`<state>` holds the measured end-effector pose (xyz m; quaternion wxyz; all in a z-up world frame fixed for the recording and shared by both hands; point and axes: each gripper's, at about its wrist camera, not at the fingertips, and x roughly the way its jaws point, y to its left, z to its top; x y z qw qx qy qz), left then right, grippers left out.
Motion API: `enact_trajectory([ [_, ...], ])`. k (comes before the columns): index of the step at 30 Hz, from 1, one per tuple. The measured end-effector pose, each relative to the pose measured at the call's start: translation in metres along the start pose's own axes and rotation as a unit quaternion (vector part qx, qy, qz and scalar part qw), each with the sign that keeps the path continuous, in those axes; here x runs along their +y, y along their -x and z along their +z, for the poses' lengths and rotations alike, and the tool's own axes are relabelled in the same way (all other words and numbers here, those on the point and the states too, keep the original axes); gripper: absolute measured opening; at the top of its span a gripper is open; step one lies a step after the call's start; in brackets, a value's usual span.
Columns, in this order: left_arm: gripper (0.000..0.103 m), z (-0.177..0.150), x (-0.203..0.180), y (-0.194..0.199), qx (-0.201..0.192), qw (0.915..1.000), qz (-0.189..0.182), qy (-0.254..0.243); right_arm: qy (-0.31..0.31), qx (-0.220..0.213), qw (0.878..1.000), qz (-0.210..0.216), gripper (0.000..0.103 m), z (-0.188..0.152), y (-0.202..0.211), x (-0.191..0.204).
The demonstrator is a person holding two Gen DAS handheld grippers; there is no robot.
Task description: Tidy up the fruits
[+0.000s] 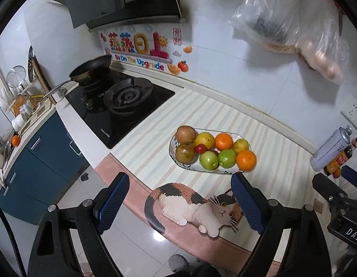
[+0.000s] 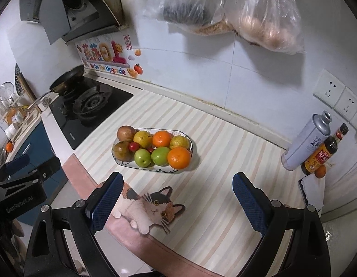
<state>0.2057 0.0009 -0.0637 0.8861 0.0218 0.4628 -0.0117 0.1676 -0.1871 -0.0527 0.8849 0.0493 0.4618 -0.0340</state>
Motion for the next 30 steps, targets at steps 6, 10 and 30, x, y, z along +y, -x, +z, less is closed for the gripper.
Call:
enact_trajectory([
  [6, 0.09, 0.007, -0.005, -0.023, 0.012, 0.9999, 0.003, -0.006, 0.002, 0.011, 1.0, -0.009, 0.098, 0.006, -0.025, -0.001],
  [10, 0.09, 0.011, -0.005, -0.032, 0.018, 0.9998, 0.002, -0.007, -0.001, 0.015, 1.0, -0.013, 0.098, 0.008, -0.032, -0.002],
  [30, 0.09, 0.017, -0.005, -0.033, 0.015, 0.9998, -0.009, -0.009, 0.0, 0.014, 1.0, -0.009, 0.098, 0.011, -0.032, 0.002],
])
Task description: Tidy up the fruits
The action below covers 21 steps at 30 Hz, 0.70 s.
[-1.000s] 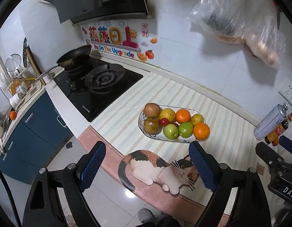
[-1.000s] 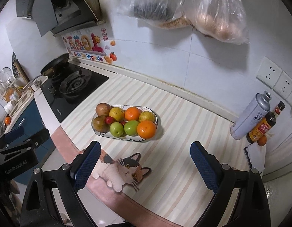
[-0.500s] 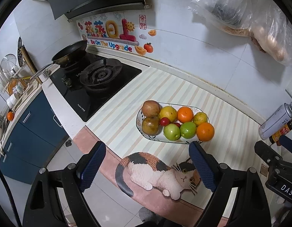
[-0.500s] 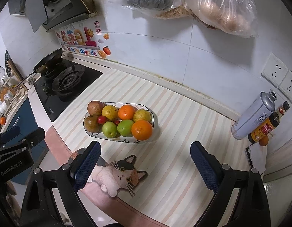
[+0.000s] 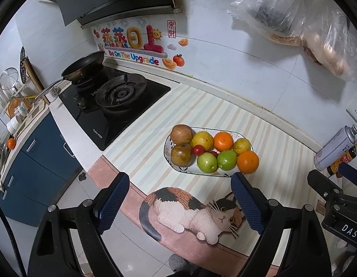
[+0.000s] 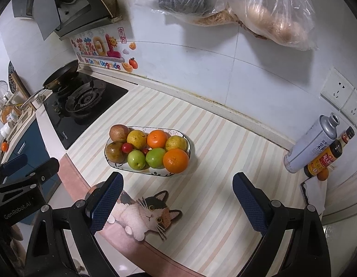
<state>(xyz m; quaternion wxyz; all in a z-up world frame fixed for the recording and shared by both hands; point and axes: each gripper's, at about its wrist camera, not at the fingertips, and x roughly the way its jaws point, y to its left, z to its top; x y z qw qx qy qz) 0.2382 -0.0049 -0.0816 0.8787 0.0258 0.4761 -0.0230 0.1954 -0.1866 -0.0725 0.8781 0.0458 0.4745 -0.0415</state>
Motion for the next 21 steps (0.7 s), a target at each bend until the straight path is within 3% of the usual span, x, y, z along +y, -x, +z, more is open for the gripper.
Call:
enact_trajectory([
  [21, 0.09, -0.007, -0.005, 0.014, -0.004, 1.0, -0.006, -0.004, 0.004, -0.001, 1.0, 0.015, 0.098, -0.005, 0.014, -0.002],
])
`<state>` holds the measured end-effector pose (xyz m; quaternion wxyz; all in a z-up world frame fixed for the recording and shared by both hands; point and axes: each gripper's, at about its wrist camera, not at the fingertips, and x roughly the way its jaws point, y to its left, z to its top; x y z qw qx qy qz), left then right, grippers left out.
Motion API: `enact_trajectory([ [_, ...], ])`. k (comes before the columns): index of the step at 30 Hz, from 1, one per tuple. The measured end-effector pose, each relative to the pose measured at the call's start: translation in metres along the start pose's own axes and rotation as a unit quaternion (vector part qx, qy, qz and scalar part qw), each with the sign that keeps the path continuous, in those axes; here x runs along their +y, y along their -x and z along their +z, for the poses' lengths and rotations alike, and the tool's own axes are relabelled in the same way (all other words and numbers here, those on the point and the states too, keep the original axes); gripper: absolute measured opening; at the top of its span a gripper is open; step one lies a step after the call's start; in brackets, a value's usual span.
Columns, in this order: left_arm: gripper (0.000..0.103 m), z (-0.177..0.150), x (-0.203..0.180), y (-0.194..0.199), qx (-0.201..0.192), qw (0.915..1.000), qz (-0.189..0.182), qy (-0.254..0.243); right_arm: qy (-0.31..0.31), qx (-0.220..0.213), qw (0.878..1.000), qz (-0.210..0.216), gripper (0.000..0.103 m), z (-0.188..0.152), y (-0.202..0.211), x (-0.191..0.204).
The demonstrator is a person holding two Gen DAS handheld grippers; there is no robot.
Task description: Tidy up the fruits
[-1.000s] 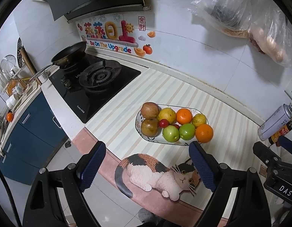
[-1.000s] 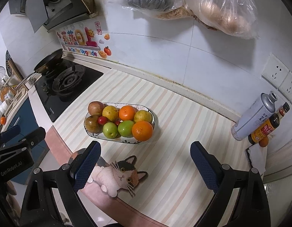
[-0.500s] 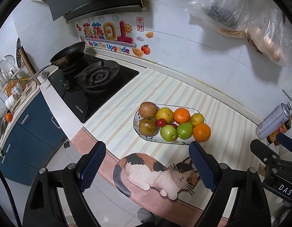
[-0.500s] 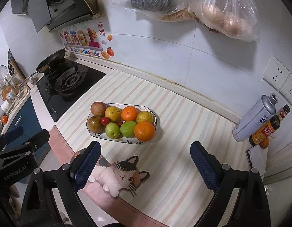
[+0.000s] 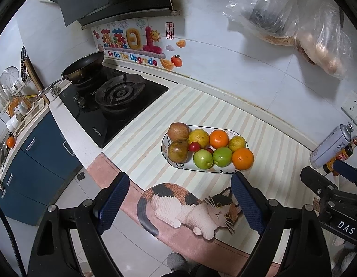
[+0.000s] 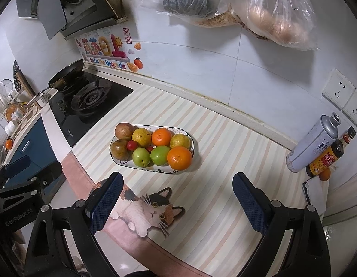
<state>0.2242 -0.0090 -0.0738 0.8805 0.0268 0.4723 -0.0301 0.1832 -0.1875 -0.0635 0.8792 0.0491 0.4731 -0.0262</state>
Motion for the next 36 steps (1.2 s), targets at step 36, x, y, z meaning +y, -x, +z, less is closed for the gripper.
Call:
enact_trajectory([
  [36, 0.09, -0.004, 0.001, 0.018, -0.015, 0.9999, -0.005, -0.006, -0.006, -0.004, 1.0, 0.009, 0.098, -0.002, 0.014, -0.002],
])
